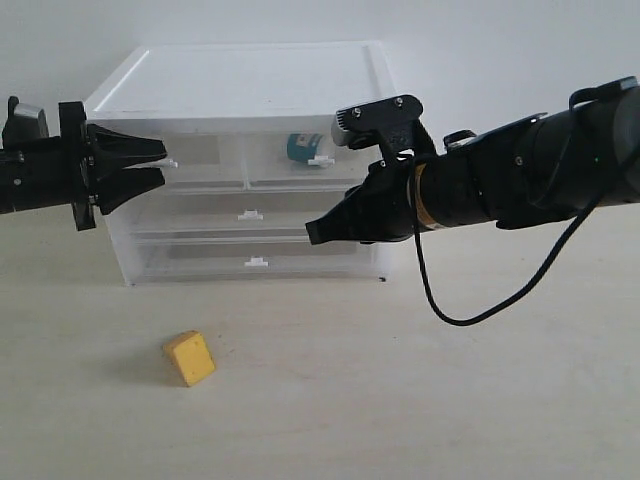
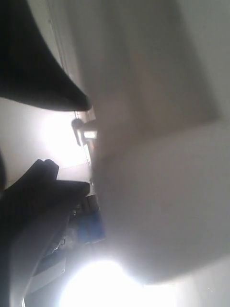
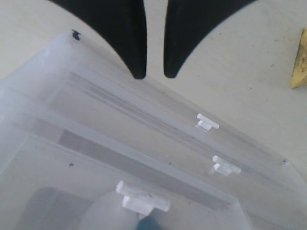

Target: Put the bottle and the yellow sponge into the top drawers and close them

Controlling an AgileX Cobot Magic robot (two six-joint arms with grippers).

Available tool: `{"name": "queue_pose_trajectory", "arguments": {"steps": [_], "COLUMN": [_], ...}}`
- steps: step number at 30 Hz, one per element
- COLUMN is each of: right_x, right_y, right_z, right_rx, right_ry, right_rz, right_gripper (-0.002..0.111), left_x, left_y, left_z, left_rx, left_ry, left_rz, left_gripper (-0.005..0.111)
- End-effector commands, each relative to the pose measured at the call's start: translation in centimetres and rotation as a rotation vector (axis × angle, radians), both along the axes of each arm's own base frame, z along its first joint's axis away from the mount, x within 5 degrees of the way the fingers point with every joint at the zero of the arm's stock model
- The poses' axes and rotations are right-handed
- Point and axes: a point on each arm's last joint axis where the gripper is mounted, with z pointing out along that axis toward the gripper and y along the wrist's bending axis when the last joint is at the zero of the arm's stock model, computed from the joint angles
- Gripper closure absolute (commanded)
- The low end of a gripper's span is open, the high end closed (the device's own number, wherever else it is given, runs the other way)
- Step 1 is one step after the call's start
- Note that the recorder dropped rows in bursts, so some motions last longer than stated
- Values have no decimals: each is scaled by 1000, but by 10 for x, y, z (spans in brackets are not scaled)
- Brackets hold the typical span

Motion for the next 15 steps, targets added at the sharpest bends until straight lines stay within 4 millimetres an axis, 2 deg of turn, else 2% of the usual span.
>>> {"name": "queue_pose_trajectory", "arguments": {"steps": [1,12,15], "right_x": [2,2,2], "right_y": [-1,-1,-1], "right_z": [2,2,1], "right_rx": [-2,-8,-10], "right_ry": [-11,-16,-12], "right_rz": [-4,1,1], "right_gripper": [99,99,99], "left_x": [4,14,14], "left_y": [2,3,3], "left_z": [-6,-5,-5], "left_rx": [-16,-29,-29], "left_ry": [13,-7,-7], "left_rz": [15,3,3], "left_gripper": [65,65,75]}}
